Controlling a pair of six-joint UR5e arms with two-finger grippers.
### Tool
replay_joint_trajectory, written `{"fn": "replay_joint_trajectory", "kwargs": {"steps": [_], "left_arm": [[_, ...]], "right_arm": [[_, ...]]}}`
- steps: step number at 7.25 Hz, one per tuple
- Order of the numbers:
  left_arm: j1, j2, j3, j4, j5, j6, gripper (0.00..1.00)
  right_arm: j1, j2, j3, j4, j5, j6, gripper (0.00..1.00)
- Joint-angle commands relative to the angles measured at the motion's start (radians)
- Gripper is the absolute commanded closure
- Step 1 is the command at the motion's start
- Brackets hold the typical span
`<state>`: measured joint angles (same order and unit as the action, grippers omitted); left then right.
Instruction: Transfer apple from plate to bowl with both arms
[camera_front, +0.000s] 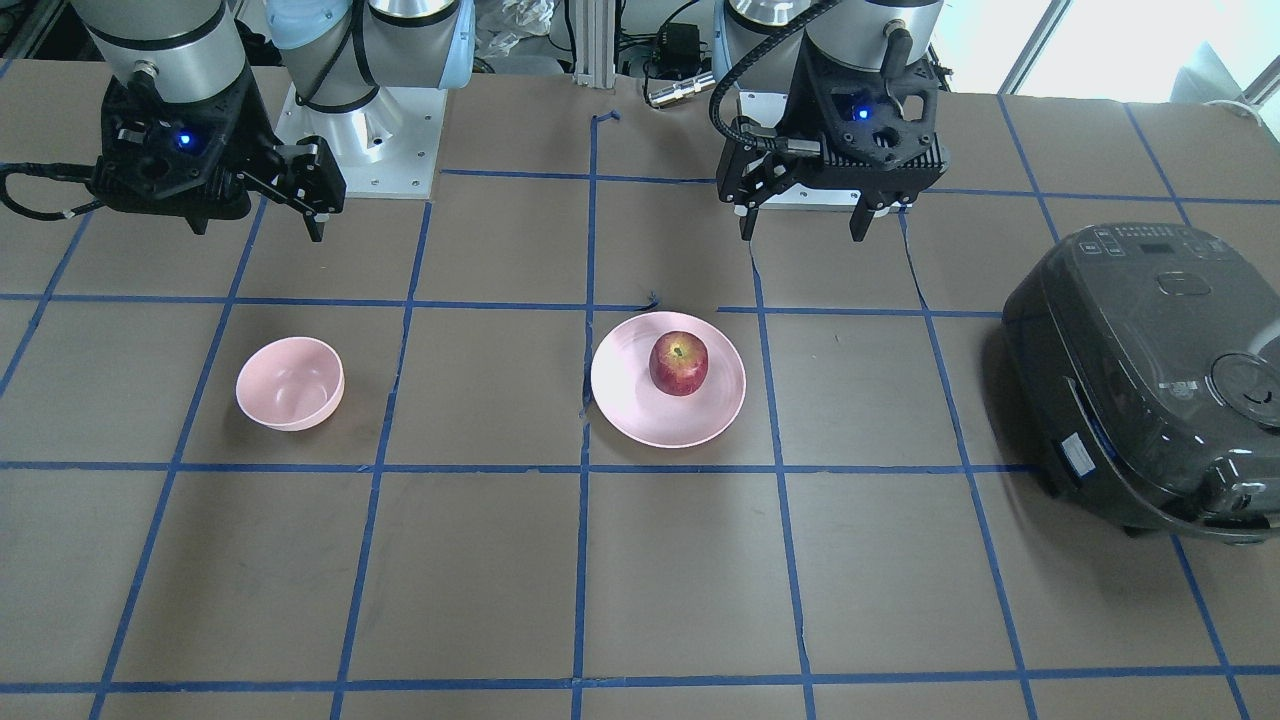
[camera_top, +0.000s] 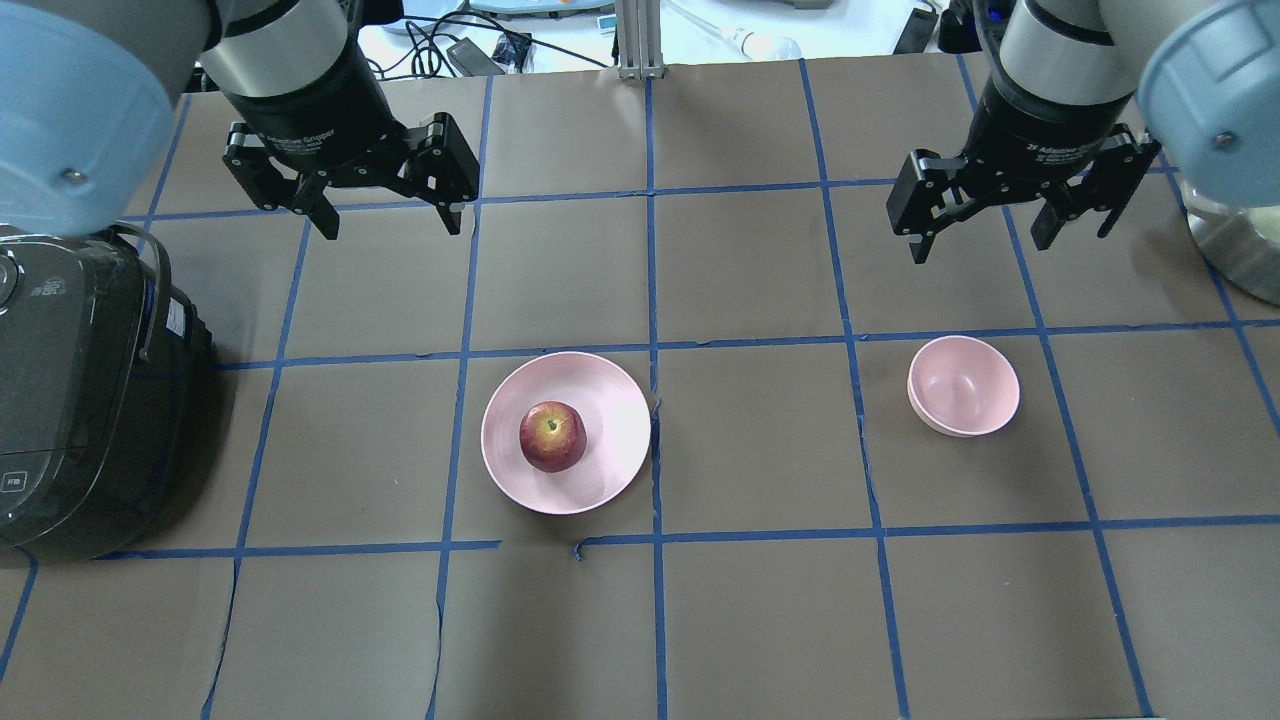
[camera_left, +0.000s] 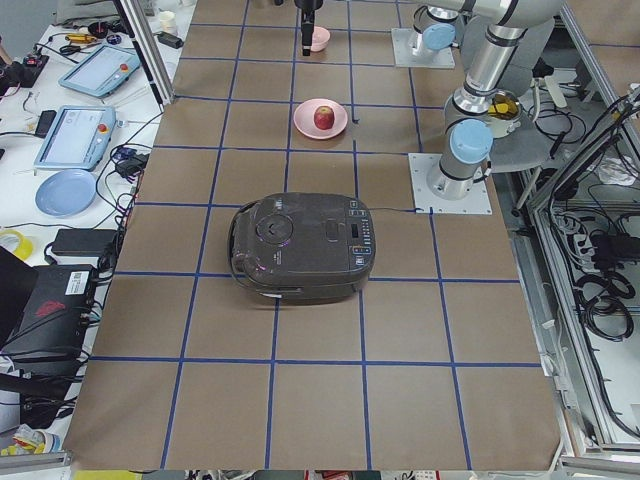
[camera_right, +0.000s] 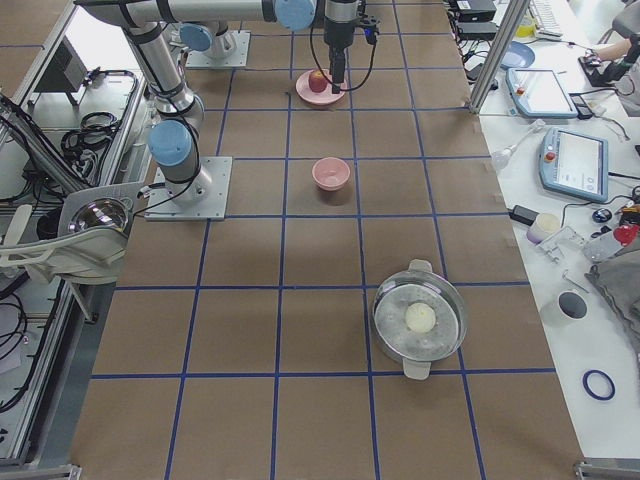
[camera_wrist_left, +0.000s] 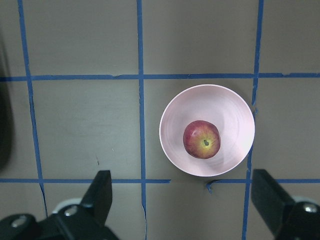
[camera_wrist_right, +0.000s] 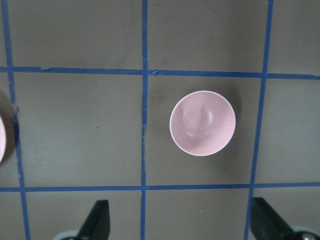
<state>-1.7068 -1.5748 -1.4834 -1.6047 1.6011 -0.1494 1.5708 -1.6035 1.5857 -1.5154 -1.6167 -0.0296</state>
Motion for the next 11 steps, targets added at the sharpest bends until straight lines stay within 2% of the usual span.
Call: {"fn": "replay_joint_trajectory", "kwargs": {"steps": [1,11], "left_arm": [[0.001,0.006,-0.003,-0.001,-0.012,0.002,0.0],[0.003,0.016,-0.009,-0.003,-0.01,0.002,0.0]], "right_arm": [[0.002,-0.001,-0.001,-0.003,0.076,0.004,0.0],[0.003,-0.015,0.005,-0.006,0.066,0.008,0.0]]}}
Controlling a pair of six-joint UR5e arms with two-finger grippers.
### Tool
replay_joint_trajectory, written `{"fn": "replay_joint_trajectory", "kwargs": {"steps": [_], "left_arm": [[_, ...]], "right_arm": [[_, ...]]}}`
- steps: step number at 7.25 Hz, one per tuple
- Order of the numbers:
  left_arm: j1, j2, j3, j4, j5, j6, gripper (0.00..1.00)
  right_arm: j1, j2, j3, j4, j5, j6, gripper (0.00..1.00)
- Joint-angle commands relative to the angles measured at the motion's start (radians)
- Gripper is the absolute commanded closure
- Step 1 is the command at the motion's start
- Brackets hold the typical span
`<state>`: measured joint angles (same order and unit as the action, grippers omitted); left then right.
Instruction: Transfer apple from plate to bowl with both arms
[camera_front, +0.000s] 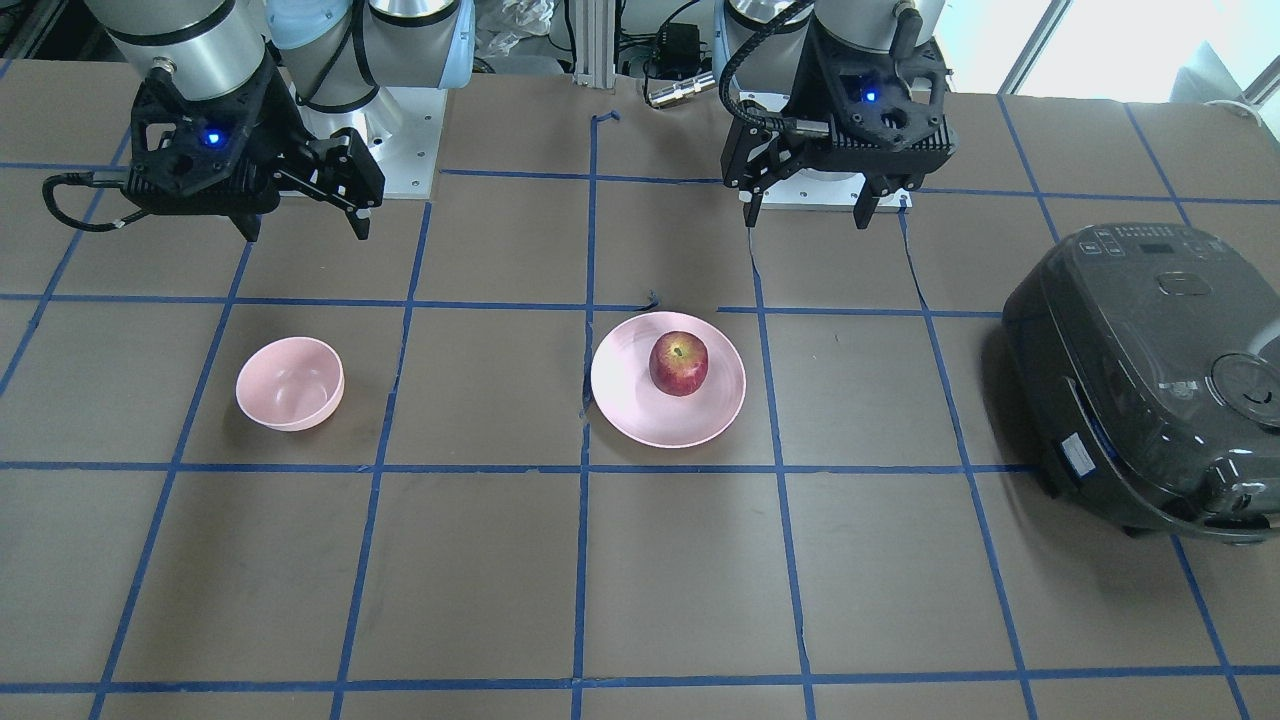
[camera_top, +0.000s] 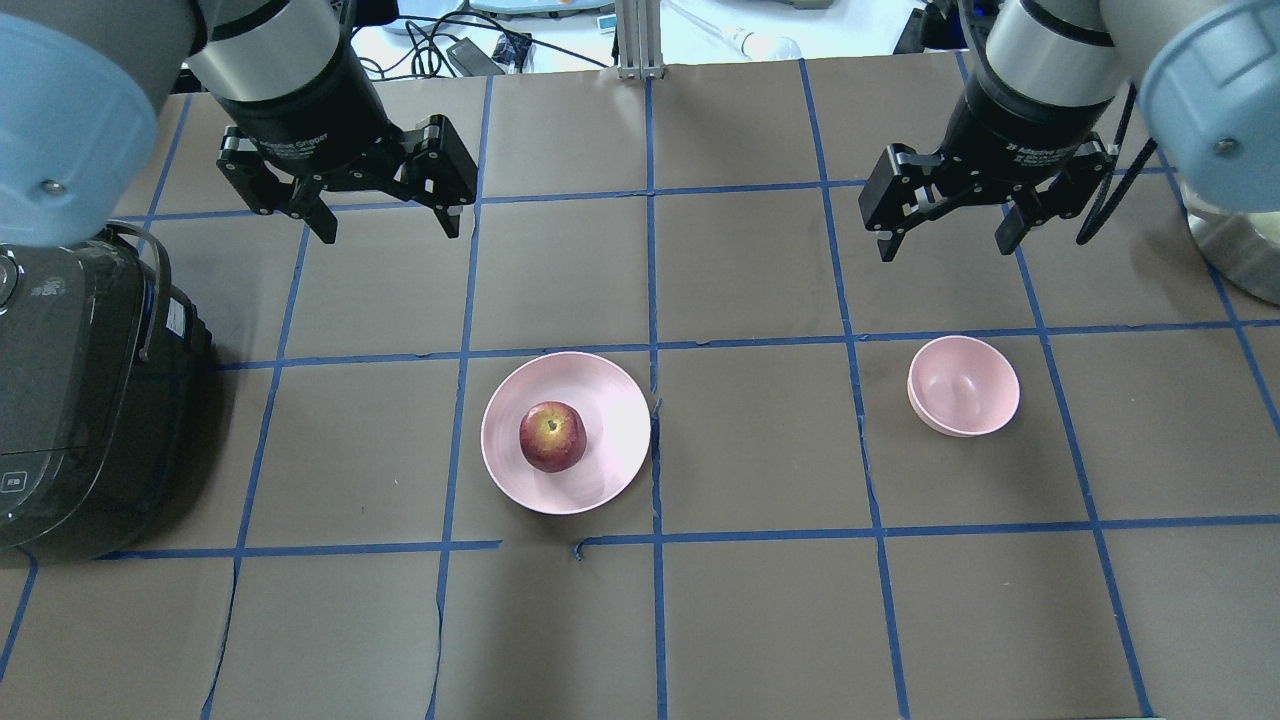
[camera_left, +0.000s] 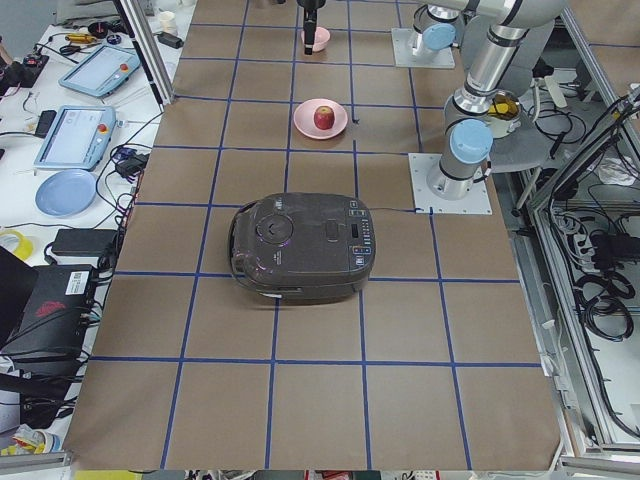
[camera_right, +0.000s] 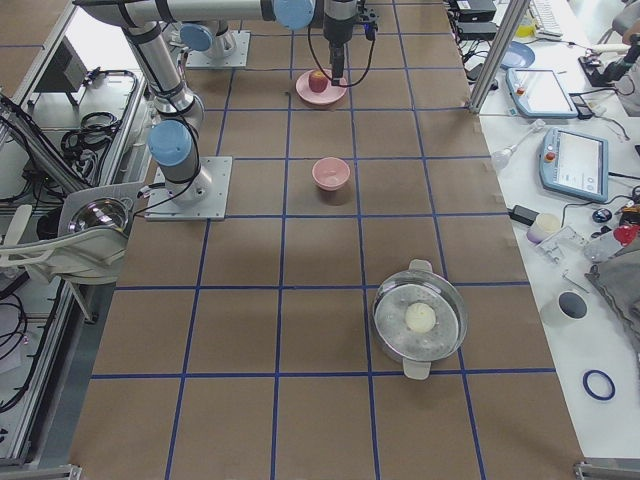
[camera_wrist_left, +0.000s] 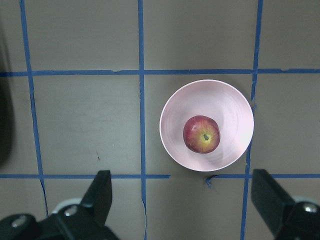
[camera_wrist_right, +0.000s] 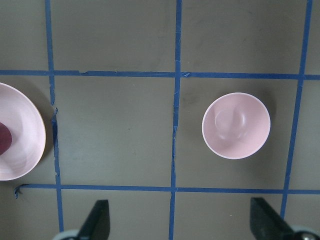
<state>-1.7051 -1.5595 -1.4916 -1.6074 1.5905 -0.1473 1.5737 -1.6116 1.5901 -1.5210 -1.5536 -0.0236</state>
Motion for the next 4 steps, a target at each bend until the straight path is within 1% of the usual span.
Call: {"fn": "replay_joint_trajectory", "kwargs": {"steps": [1,2,3,4], "left_arm": [[-0.001,0.006,-0.001,0.0,0.002,0.0,0.0],[-0.001,0.006,-0.001,0.0,0.002,0.0,0.0],[-0.004,0.006,-0.005,0.0,-0.003,-0.002,0.0],[-0.008,0.001,-0.01,0.003,0.002,0.0,0.0]], "right_arm": [[0.0,-0.005,0.002,-0.001,0.003,0.002,0.0],[0.0,-0.005,0.016,-0.011,0.01,0.004,0.0],[-0.001,-0.007,0.027,-0.031,0.003,0.078,0.0],[0.0,-0.007,0.03,-0.031,0.013,0.141,0.0]]}}
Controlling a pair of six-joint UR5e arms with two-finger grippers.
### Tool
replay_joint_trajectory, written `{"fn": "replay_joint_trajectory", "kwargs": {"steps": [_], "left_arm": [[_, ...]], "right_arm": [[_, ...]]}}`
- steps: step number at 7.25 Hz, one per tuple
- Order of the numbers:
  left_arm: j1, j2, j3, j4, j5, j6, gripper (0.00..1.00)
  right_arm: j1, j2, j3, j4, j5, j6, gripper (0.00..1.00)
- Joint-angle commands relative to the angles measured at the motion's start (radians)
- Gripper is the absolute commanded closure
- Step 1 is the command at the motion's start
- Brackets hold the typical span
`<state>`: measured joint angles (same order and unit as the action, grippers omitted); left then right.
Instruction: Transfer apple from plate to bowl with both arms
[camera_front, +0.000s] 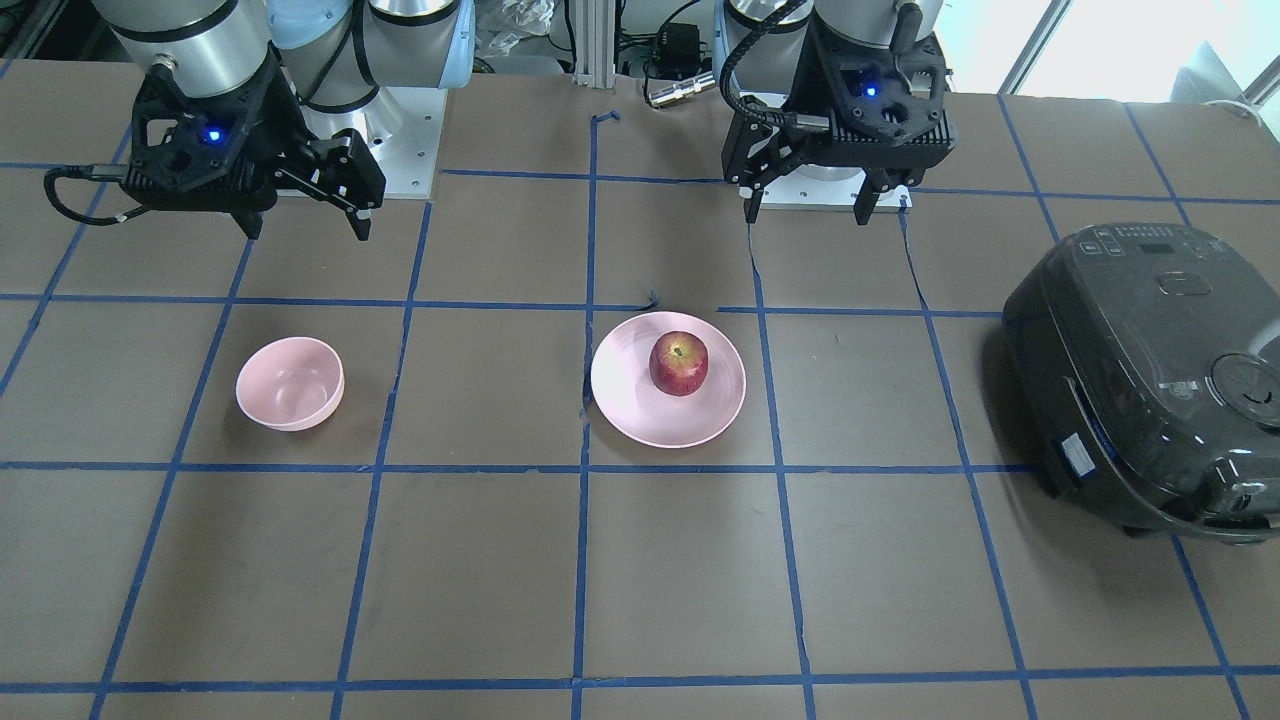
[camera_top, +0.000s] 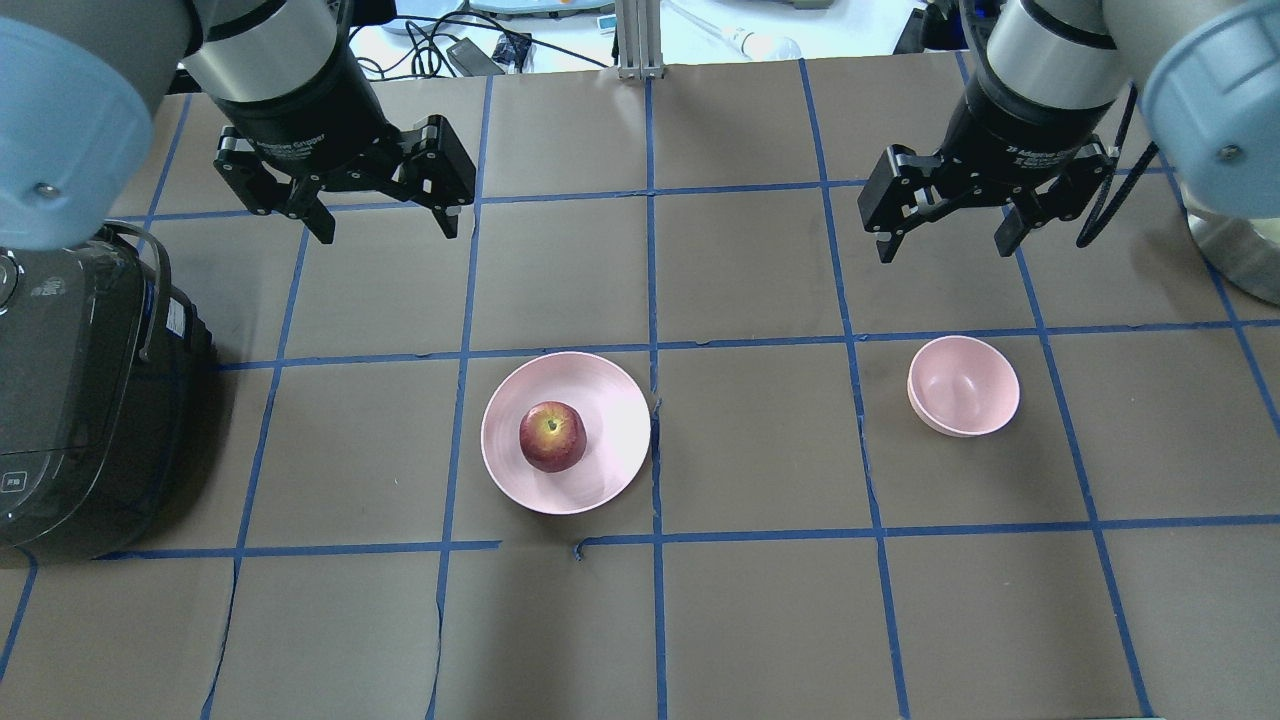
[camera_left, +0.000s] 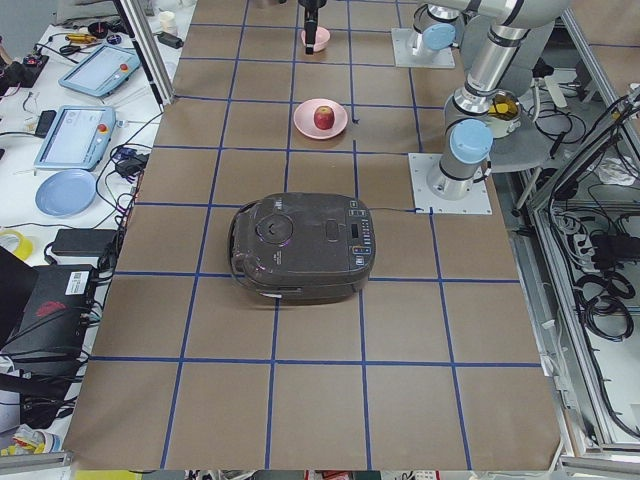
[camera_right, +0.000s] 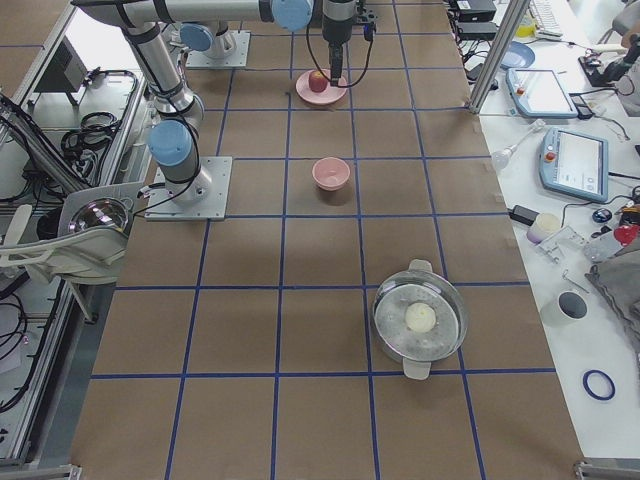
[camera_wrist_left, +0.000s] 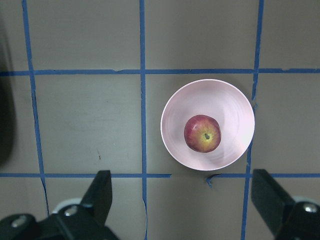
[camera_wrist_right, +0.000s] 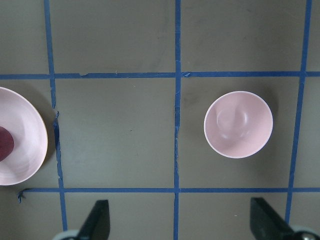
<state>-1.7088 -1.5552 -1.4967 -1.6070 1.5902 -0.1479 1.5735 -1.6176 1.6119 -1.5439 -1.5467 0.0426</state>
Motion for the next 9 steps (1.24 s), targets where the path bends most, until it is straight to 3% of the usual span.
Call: {"fn": "replay_joint_trajectory", "kwargs": {"steps": [1,6,7,9], "left_arm": [[-0.005,-0.003,-0.008,0.004,0.001,0.001,0.0],[-0.011,-0.063,-0.029,0.018,-0.041,-0.015,0.0],[-0.018,-0.074,-0.087,0.121,-0.103,-0.024,0.0],[-0.058,-0.109,-0.257,0.287,-0.093,-0.094,0.0]], "right_arm": [[0.0,-0.001,0.006,-0.008,0.007,0.072,0.0],[0.002,0.001,0.003,-0.01,0.004,0.078,0.0],[0.002,0.002,-0.003,-0.01,0.005,0.071,0.0],[0.002,0.005,-0.003,-0.01,0.004,0.066,0.0]]}}
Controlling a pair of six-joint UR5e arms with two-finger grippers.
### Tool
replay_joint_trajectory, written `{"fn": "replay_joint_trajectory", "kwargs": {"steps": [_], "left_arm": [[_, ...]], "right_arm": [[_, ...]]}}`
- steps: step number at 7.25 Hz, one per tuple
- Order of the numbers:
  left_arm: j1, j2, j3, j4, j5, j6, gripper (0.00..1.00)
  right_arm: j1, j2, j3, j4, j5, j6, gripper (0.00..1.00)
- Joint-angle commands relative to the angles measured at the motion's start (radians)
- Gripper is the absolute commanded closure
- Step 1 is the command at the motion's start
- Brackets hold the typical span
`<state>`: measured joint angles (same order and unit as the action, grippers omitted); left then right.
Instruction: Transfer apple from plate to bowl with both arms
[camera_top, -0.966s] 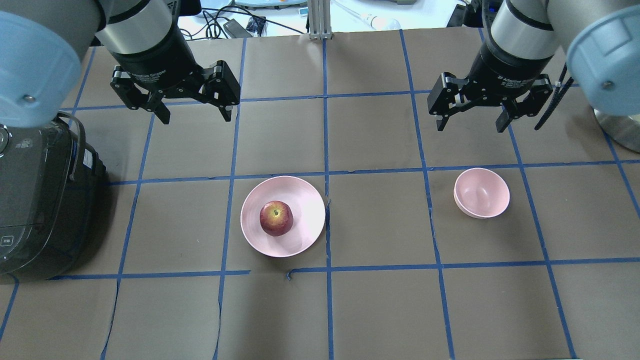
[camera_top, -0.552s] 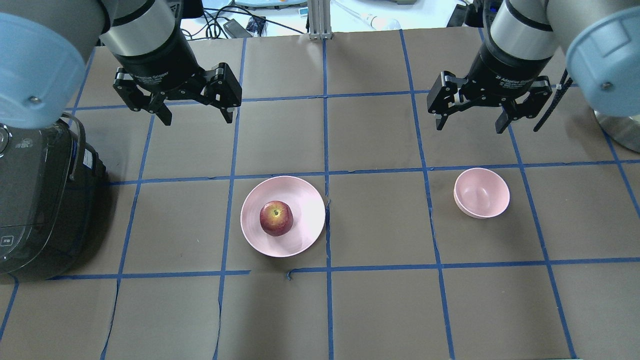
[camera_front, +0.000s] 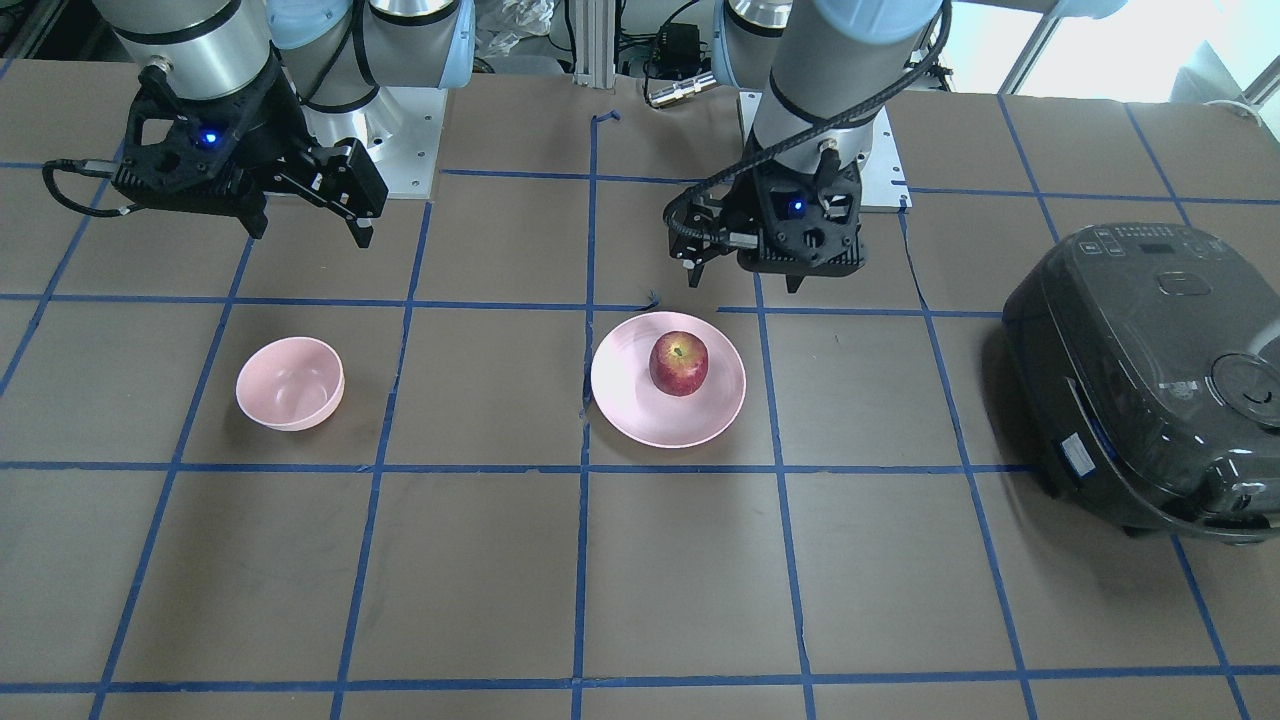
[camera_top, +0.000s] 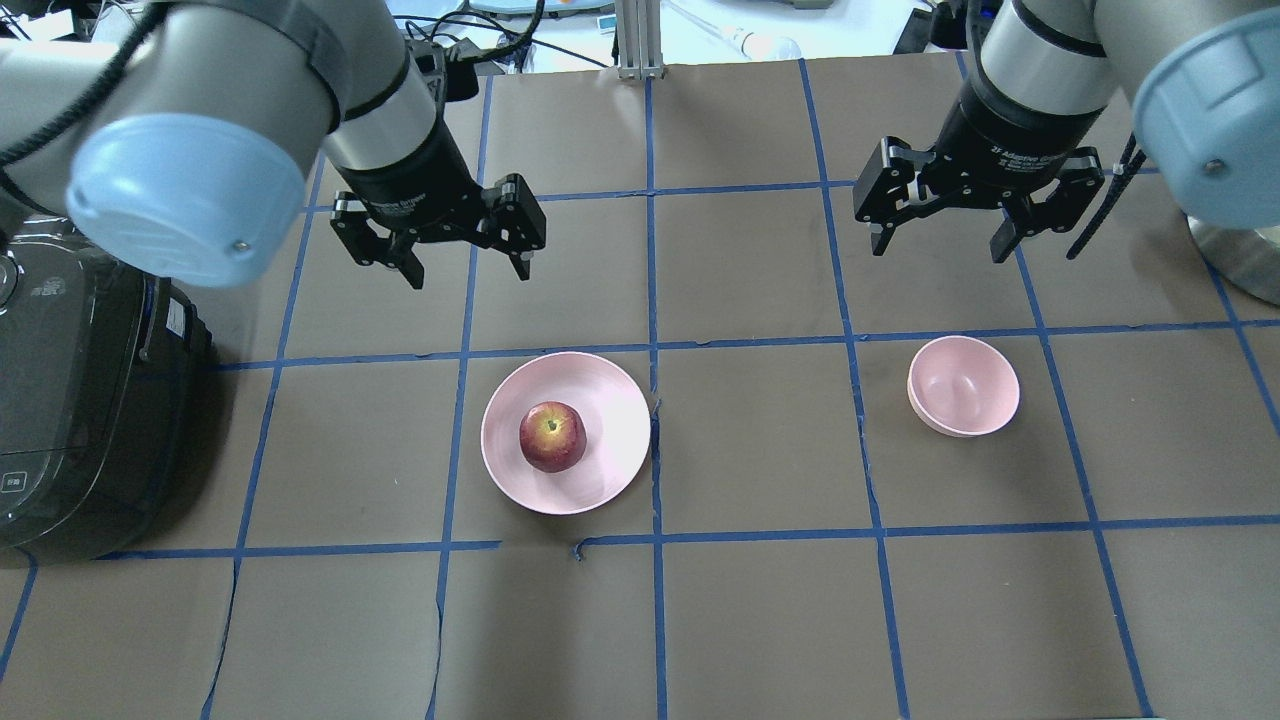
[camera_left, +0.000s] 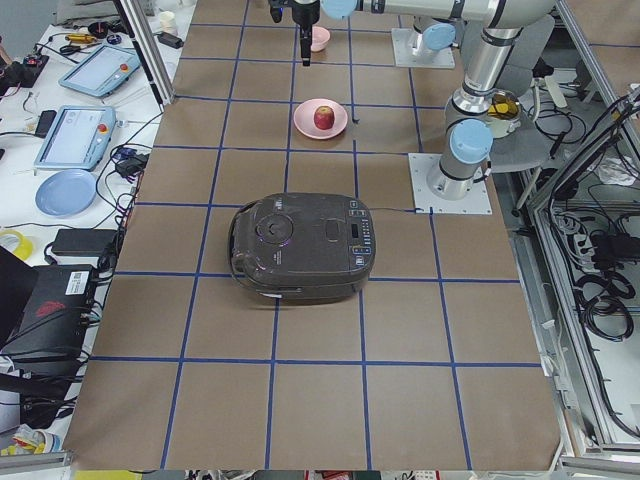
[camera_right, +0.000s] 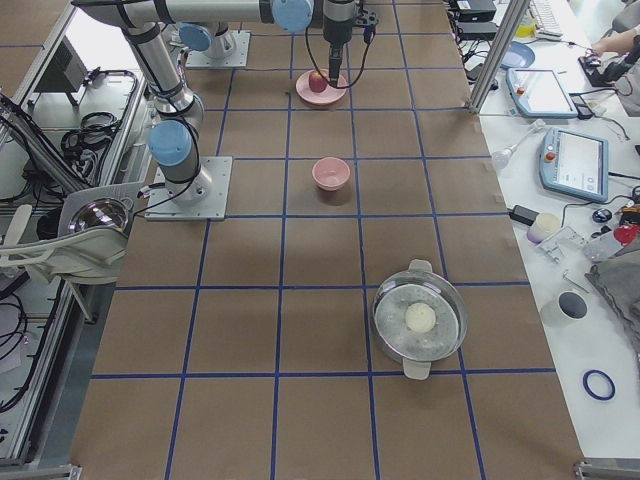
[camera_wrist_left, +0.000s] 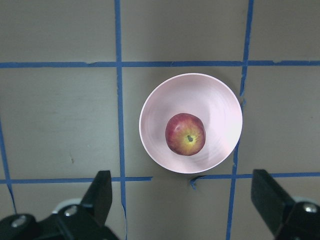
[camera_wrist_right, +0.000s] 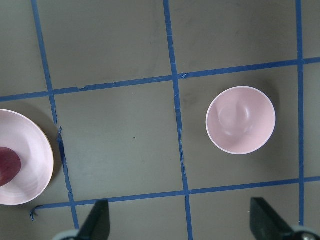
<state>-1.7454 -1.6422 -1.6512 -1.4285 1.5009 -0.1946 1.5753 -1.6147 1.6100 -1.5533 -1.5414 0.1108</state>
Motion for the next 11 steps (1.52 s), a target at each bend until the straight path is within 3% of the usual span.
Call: {"fn": "replay_joint_trajectory", "kwargs": {"steps": [1,2,3,5,6,8,10,11], "left_arm": [[-0.029,-0.045,-0.17,0.19,-0.002,-0.078,0.0],[-0.052,-0.071,-0.197,0.201,0.025,-0.121,0.0],[-0.081,-0.118,-0.241,0.289,0.05,-0.153,0.0],[-0.092,-0.178,-0.356,0.484,0.056,-0.169,0.0],[-0.097,-0.191,-0.396,0.522,0.055,-0.175,0.0],[-0.097,-0.211,-0.404,0.562,0.056,-0.174,0.0],[-0.098,-0.222,-0.404,0.563,0.055,-0.175,0.33],[-0.104,-0.22,-0.403,0.562,0.053,-0.184,0.63]], "right_arm": [[-0.015,0.01,0.002,-0.004,-0.014,-0.034,0.0],[-0.04,0.012,0.007,-0.025,-0.016,-0.136,0.05],[-0.081,0.016,0.01,-0.028,0.001,-0.173,0.0],[-0.177,0.129,0.033,-0.04,0.0,-0.213,0.0],[-0.193,0.16,0.037,-0.066,0.003,-0.215,0.0],[-0.233,0.215,0.141,-0.121,-0.019,-0.361,0.0],[-0.311,0.242,0.298,-0.303,-0.016,-0.426,0.0],[-0.333,0.249,0.361,-0.394,-0.01,-0.5,0.0]]}}
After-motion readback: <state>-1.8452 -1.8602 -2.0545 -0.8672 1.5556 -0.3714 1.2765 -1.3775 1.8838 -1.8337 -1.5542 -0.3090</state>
